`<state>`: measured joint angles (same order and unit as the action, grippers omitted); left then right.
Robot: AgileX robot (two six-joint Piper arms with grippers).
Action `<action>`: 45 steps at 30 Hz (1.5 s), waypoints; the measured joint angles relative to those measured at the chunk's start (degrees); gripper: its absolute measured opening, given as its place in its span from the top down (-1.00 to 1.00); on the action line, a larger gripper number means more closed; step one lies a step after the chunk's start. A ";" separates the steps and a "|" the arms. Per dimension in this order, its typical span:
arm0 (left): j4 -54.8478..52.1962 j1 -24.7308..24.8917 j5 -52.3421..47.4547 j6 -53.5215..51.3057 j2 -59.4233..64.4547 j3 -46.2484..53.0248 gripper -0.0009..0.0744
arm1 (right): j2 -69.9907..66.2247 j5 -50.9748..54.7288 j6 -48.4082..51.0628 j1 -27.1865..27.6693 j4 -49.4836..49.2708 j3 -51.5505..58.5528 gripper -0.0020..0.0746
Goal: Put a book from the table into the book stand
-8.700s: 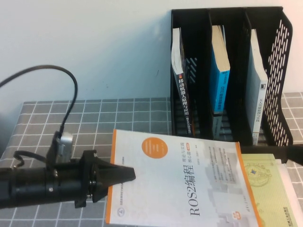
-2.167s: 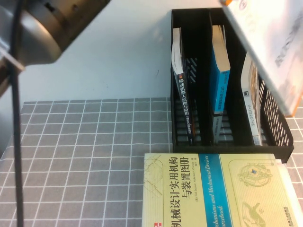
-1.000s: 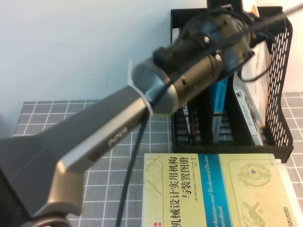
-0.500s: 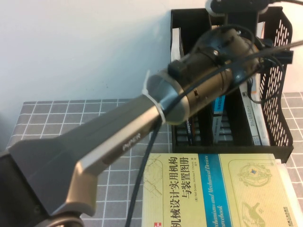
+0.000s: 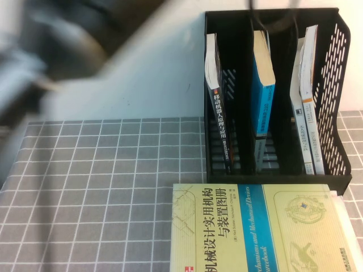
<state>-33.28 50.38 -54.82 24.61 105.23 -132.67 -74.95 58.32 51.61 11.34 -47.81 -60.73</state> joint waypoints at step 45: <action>0.28 -0.36 23.82 6.37 -71.94 92.73 0.98 | 54.05 -17.15 27.44 0.00 -6.60 43.09 0.95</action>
<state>-33.00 50.02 -31.01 30.99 33.30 -39.94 -20.90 41.16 79.05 11.34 -54.41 -17.64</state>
